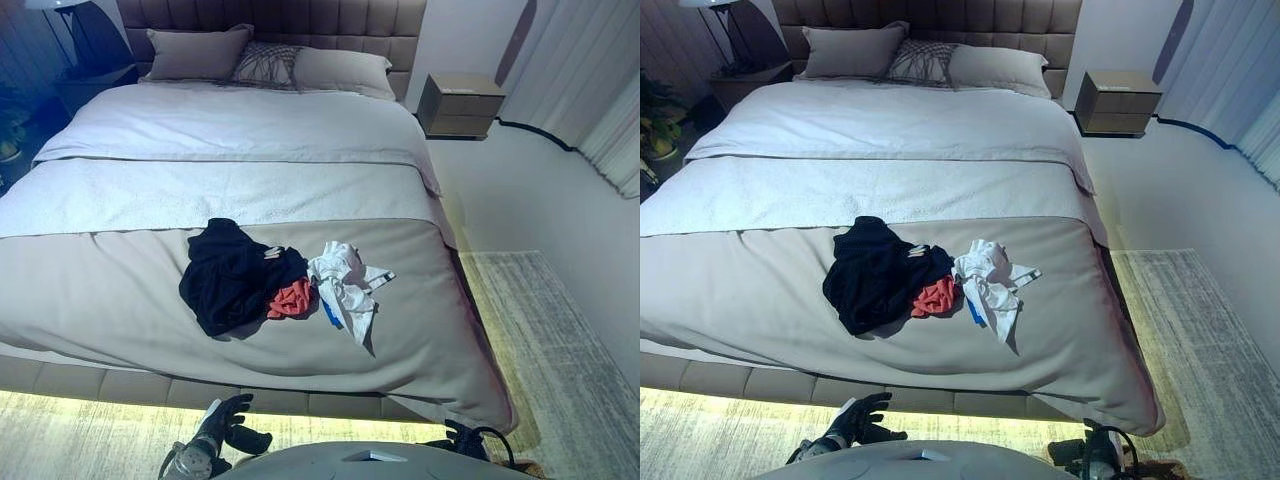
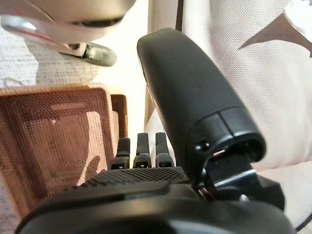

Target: Pick up the clothes from the bed and place them into the basket

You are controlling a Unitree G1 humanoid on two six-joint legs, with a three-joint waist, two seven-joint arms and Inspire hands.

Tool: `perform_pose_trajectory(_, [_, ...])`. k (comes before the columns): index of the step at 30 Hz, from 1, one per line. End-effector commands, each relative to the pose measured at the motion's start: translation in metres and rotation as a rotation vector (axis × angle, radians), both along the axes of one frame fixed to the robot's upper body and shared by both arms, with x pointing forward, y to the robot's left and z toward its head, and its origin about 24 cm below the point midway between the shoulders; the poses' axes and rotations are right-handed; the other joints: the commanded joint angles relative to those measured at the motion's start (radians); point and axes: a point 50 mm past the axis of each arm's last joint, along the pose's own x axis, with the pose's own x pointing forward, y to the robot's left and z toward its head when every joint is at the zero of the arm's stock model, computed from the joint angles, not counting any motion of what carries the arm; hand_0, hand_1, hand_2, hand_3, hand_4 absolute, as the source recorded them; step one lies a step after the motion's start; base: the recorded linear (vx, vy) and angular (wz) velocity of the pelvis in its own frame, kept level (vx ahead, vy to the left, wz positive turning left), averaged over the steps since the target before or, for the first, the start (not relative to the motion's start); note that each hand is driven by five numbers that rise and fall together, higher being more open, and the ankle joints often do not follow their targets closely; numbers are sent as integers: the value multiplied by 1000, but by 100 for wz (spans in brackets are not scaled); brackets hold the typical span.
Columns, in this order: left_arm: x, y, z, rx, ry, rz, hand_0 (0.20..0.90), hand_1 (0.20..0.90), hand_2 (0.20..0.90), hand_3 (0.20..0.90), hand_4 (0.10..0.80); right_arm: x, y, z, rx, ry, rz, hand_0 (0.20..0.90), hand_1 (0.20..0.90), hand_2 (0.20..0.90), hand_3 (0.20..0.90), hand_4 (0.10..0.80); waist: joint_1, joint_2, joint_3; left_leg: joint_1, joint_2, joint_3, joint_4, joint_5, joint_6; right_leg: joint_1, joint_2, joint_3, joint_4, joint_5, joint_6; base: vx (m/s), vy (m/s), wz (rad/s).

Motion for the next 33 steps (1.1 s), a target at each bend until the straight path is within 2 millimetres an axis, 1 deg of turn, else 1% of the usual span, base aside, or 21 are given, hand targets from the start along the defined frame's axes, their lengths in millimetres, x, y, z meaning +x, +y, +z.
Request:
perform_pose_trajectory(1, [11,16,5,71,-12,-40,900,900,900,900,800,46,-23,18,-89,-165,36,900,900,900,900,800,50,-22,30,-10,-45,-14,6,-90,49,-22,-55,0,36,41,79,91,-118,15])
perform_pose_trajectory(4, [11,28,8,109,-10,-50,900,900,900,900,800,62,-34,28,-126,-224,44,900,900,900,900,800,74,-30,46,-27,-42,-27,6,-85,51,-39,-52,-12,48,41,81,53,-141,10])
perform_pose_trajectory(6, [14,37,12,140,-17,-60,900,900,900,900,800,78,-39,36,-142,-278,48,900,900,900,900,800,88,-36,63,-49,-39,-38,6,-77,53,-66,-48,-16,61,42,79,-34,-163,16])
perform_pose_trajectory(8, [23,49,18,172,-31,-57,900,900,900,900,800,104,-44,51,-173,-359,65,900,900,900,900,800,107,-42,90,-86,-36,-53,6,-62,57,-111,-39,-15,79,44,72,-93,-186,19])
perform_pose_trajectory(9, [31,55,22,184,-47,-53,900,900,900,900,800,122,-51,63,-190,-416,77,900,900,900,900,800,116,-45,113,-117,-34,-59,22,-55,59,-140,-35,-15,94,45,67,-139,-164,12])
perform_pose_trajectory(12, [48,65,33,205,-99,-31,900,900,900,900,800,163,-67,97,-247,-548,112,900,900,900,900,800,140,-51,182,-217,-34,-83,108,-53,61,-206,-31,-25,140,45,51,-149,-156,20])
perform_pose_trajectory(14, [53,68,35,210,-111,-29,900,900,900,900,800,173,-70,108,-271,-585,133,900,900,900,900,800,146,-51,202,-246,-32,-91,133,-53,61,-223,-29,-34,157,41,46,-53,-110,23])
perform_pose_trajectory(15, [55,71,38,223,-117,-29,900,900,900,900,800,182,-73,118,-283,-625,142,900,900,900,900,800,156,-52,219,-268,-32,-101,151,-52,61,-232,-25,-42,170,38,42,-2,-143,24])
perform_pose_trajectory(17, [62,80,46,251,-148,-36,900,900,900,900,800,205,-84,148,-347,-719,182,900,900,900,900,800,180,-50,261,-324,-35,-129,182,-46,59,-264,-19,-59,191,37,33,-14,-181,26])
perform_pose_trajectory(18, [63,81,47,254,-149,-33,900,900,900,900,800,208,-84,153,-363,-737,193,900,900,900,900,800,183,-50,265,-332,-35,-134,185,-45,59,-270,-18,-62,193,37,32,-29,-125,25])
perform_pose_trajectory(19, [66,85,51,258,-165,-32,900,900,900,900,800,217,-90,167,-388,-768,196,900,900,900,900,800,191,-49,281,-359,-38,-145,200,-43,58,-288,-18,-69,202,38,29,-21,-80,22])
perform_pose_trajectory(20, [68,87,53,260,-172,-30,900,900,900,900,800,221,-93,174,-399,-786,197,900,900,900,900,800,195,-47,288,-376,-41,-153,209,-43,58,-301,-19,-75,207,39,27,-66,-93,21])
perform_pose_trajectory(21, [72,90,57,262,-189,-29,900,900,900,900,800,232,-101,196,-433,-834,205,900,900,900,900,800,206,-41,307,-417,-47,-168,230,-38,58,-335,-22,-88,223,42,22,-47,-58,17])
perform_pose_trajectory(23, [72,91,58,262,-194,-29,900,900,900,900,800,238,-106,210,-450,-870,213,900,900,900,900,800,216,-33,321,-443,-50,-177,249,-41,57,-357,-26,-97,241,39,18,-26,-26,18])
perform_pose_trajectory(24, [73,93,60,258,-205,-29,900,900,900,900,800,248,-112,234,-481,-919,222,900,900,900,900,800,224,-23,339,-489,-56,-188,278,-39,56,-396,-36,-109,269,36,12,-16,0,10])
perform_pose_trajectory(25, [73,93,60,257,-206,-29,900,900,900,900,800,249,-112,236,-484,-924,224,900,900,900,900,800,225,-22,339,-493,-56,-189,281,-39,56,-400,-37,-110,272,35,11,-38,26,5])
perform_pose_trajectory(28, [74,95,63,252,-224,-20,900,900,900,900,800,267,-118,284,-527,-1005,265,900,900,900,900,800,240,2,363,-580,-62,-198,339,-29,59,-492,-57,-131,370,11,-6,-23,48,8])
perform_pose_trajectory(30, [74,95,63,248,-229,-17,900,900,900,900,800,269,-121,295,-552,-1023,264,900,900,900,900,800,245,11,370,-607,-63,-202,359,-25,58,-519,-64,-136,401,2,-11,5,30,15])
perform_pose_trajectory(31, [74,95,64,242,-234,-12,900,900,900,900,800,273,-122,305,-572,-1027,262,900,900,900,900,800,249,20,376,-631,-63,-203,373,-20,58,-542,-68,-139,428,-7,-15,94,10,16])
perform_pose_trajectory(32, [74,94,63,237,-234,-10,900,900,900,900,800,275,-122,309,-578,-1028,265,900,900,900,900,800,251,22,374,-629,-62,-209,383,-49,51,-547,-68,-124,447,-35,-4,63,53,14])
perform_pose_trajectory(33, [75,92,64,218,-247,-14,900,900,900,900,800,280,-124,328,-615,-1045,281,900,900,900,900,800,257,40,387,-661,-64,-208,399,-44,50,-585,-80,-126,480,-44,-5,40,64,9])
